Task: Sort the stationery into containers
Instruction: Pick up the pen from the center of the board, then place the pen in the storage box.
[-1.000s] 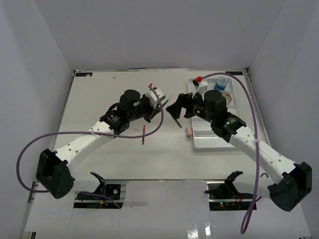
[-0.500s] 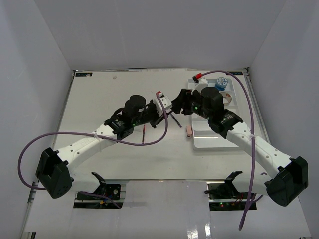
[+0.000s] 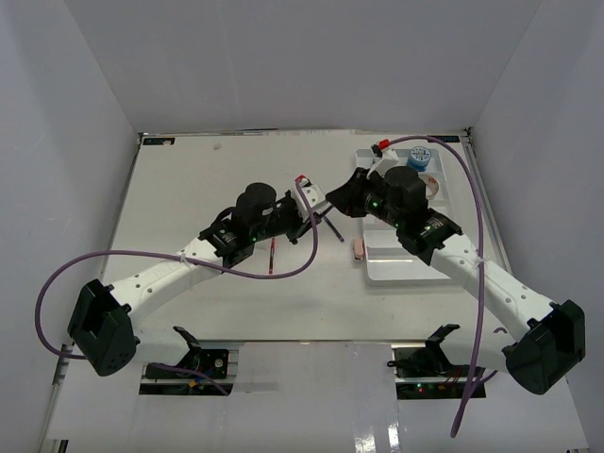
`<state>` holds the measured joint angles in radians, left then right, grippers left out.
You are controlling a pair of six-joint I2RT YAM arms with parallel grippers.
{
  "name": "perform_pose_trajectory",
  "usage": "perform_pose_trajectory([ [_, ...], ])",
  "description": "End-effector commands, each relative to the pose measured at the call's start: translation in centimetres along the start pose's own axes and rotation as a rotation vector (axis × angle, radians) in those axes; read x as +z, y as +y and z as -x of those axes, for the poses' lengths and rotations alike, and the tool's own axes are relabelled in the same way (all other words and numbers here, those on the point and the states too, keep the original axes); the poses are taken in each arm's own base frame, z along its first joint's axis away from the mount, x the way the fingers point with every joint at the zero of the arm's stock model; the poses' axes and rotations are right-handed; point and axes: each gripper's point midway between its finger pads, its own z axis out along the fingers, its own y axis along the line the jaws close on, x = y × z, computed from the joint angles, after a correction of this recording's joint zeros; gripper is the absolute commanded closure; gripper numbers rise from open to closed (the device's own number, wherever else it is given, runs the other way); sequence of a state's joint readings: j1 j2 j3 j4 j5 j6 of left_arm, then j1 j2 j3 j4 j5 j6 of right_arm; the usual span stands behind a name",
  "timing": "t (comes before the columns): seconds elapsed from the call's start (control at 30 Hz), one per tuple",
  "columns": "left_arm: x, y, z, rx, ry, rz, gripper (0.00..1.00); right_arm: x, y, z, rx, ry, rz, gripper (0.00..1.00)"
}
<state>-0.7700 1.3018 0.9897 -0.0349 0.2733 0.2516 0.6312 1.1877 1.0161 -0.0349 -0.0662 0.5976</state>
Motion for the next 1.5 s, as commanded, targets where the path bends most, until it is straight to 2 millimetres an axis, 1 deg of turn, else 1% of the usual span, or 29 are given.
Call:
perform_pose_trajectory([
  [0.0,-0.6,0.1,2.1,0.012,-0.083,0.020,0.75,-0.7,-0.9,0.6,0.000,-0.045,-0.029,0.92],
  [0.03,-0.5,0.2,1.9,0.004,-0.079,0.026,0.71,-0.8,-1.4,0.6,0.003,-0.051,-0.045,0.92],
  [0.07,-0.5,0.4,1.6,-0.014,-0.072,0.043,0.58,-1.1,-1.6,0.7,0.006,-0.061,-0.051,0.92],
  [0.13,-0.4,0.6,1.4,-0.033,-0.069,0.057,0.41,-1.3,-3.1,0.6,0.017,-0.067,-0.085,0.92],
  [0.17,-0.4,0.9,1.2,-0.043,-0.064,0.077,0.27,-1.6,-3.5,0.7,0.017,-0.073,-0.094,0.92],
  [0.2,-0.4,1.0,0.8,-0.062,-0.054,0.089,0.20,-2.0,-5.1,0.7,0.027,-0.078,-0.129,0.92],
  [0.27,-0.2,1.4,0.1,-0.082,-0.032,0.113,0.10,-2.8,-6.4,1.0,0.045,-0.100,-0.153,0.92],
  [0.3,-0.3,2.0,-0.2,-0.109,-0.020,0.149,0.03,-3.3,-8.2,1.5,0.066,-0.121,-0.193,0.92],
  [0.33,-0.3,2.2,-0.6,-0.123,-0.010,0.161,0.02,-3.6,-9.5,0.8,0.082,-0.111,-0.217,0.92],
  [0.37,-0.4,2.9,-1.0,-0.144,-0.002,0.185,0.02,-4.1,-10.3,1.1,0.091,-0.127,-0.233,0.92],
  [0.4,-0.6,3.5,-1.4,-0.197,0.006,0.211,0.02,-4.8,-12.2,1.6,0.112,-0.150,-0.273,0.92],
  [0.43,-0.8,4.0,-1.7,-0.230,0.014,0.229,0.02,-5.1,-13.2,0.9,0.126,-0.136,-0.284,0.92],
  [0.47,-1.4,5.7,-2.3,-0.267,0.022,0.270,0.02,-5.4,-14.3,0.9,0.140,-0.140,-0.308,0.92],
  [0.5,-1.8,6.2,-3.5,-0.331,0.059,0.291,0.02,-6.2,-16.1,1.4,0.163,-0.163,-0.349,0.92],
  [0.53,-2.2,6.8,-4.0,-0.409,0.064,0.312,0.02,-6.3,-17.2,0.6,0.184,-0.147,-0.361,0.92],
  [0.57,-3.4,8.9,-4.8,-0.464,0.066,0.365,0.02,-6.9,-18.7,1.4,0.204,-0.184,-0.386,0.92],
  [0.6,-4.1,9.6,-5.6,-0.511,0.083,0.389,0.02,-7.1,-19.4,1.4,0.217,-0.191,-0.392,0.92],
  [0.63,-5.2,10.9,-6.6,-0.574,0.084,0.432,0.02,-7.2,-20.1,1.1,0.236,-0.190,-0.399,0.92],
  [0.67,-5.8,11.4,-7.1,-0.594,0.088,0.450,0.02,-7.3,-21.0,0.5,0.273,-0.189,-0.409,0.92],
  [0.7,-6.4,11.7,-7.2,-0.602,0.080,0.464,0.02,-7.6,-21.8,1.1,0.285,-0.222,-0.412,0.92],
  [0.73,-7.0,12.2,-7.5,-0.610,0.077,0.493,0.02,-7.6,-22.6,0.8,0.302,-0.225,-0.420,0.92],
  [0.77,-7.6,12.6,-8.7,-0.628,0.086,0.521,0.02,-7.8,-23.5,0.2,0.334,-0.231,-0.437,0.92],
  [0.83,-8.7,13.1,-9.2,-0.643,0.074,0.558,0.02,-7.5,-24.5,0.1,0.343,-0.250,-0.444,0.92],
  [0.87,-8.9,12.9,-10.2,-0.655,0.085,0.568,0.02,-7.5,-24.9,-0.1,0.350,-0.249,-0.453,0.92],
  [0.97,-9.5,13.3,-11.0,-0.652,0.080,0.608,0.02,-7.2,-26.2,-0.9,0.359,-0.239,-0.483,0.92],
  [1.13,-10.3,14.3,-11.3,-0.636,0.093,0.669,0.02,-6.7,-28.1,-2.5,0.384,-0.199,-0.530,0.89],
  [1.33,-10.5,14.2,-11.1,-0.633,0.084,0.669,0.02,-6.3,-29.9,-4.4,0.429,-0.151,-0.573,0.73],
  [1.37,-10.5,14.2,-11.1,-0.633,0.086,0.671,0.02,-6.3,-30.1,-4.6,0.433,-0.147,-0.581,0.67],
  [1.47,-10.5,14.2,-11.3,-0.639,0.089,0.672,0.02,-6.4,-31.0,-5.3,0.446,-0.137,-0.616,0.54],
])
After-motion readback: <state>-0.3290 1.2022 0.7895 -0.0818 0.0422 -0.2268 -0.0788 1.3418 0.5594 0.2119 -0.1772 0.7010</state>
